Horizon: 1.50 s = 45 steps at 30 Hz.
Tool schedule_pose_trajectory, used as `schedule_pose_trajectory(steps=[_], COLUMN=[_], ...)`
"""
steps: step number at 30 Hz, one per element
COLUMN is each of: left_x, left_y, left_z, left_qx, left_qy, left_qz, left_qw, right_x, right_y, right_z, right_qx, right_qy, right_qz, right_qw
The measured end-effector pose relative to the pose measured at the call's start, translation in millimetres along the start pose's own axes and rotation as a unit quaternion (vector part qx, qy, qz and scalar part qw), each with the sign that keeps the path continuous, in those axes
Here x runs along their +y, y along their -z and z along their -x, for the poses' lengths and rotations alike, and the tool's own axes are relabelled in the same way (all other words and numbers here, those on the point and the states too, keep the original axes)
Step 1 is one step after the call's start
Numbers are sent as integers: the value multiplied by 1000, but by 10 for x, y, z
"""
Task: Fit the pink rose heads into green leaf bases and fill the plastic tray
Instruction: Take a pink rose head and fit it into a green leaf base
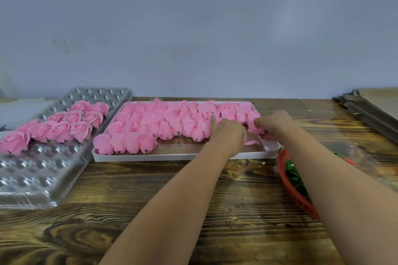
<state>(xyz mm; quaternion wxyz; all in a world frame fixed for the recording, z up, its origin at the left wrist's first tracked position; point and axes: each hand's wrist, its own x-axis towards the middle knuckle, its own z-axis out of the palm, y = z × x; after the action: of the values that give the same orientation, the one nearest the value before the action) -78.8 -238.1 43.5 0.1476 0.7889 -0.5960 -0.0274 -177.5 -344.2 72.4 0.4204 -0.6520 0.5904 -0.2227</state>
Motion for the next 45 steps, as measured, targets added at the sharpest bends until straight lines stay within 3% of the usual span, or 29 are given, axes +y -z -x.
schedule_pose_trajectory(steps=[5, 12, 16, 23, 28, 34, 41, 45], left_x=[-22, -203, -364, -525, -662, -751, -774, -778], left_y=[10, 34, 108, 258, 227, 205, 153, 154], left_z=[-5, 252, 577, 1042, 1201, 1312, 1373, 1403], left_qx=[16, 74, 211, 167, 127, 129, 169, 139], left_qy=[-12, -27, 22, 156, 180, 213, 223, 217], left_qz=[-14, 94, 246, 498, 560, 626, 643, 674], left_qw=[1000, 992, 946, 836, 799, 740, 713, 693], right_x=[5, -41, -110, 42, 171, 271, 345, 373], right_y=[23, -37, -108, -477, -782, -951, -1005, -967], right_z=[-16, 125, 391, 920, 1207, 1360, 1481, 1490], right_qx=[-10, -46, -57, -136, -157, -174, -194, -243], right_qy=[-6, 2, 35, 87, 84, 114, 130, 98], right_qz=[-32, -87, -121, -204, -273, -296, -324, -382], right_qw=[999, 995, 990, 966, 945, 932, 917, 886])
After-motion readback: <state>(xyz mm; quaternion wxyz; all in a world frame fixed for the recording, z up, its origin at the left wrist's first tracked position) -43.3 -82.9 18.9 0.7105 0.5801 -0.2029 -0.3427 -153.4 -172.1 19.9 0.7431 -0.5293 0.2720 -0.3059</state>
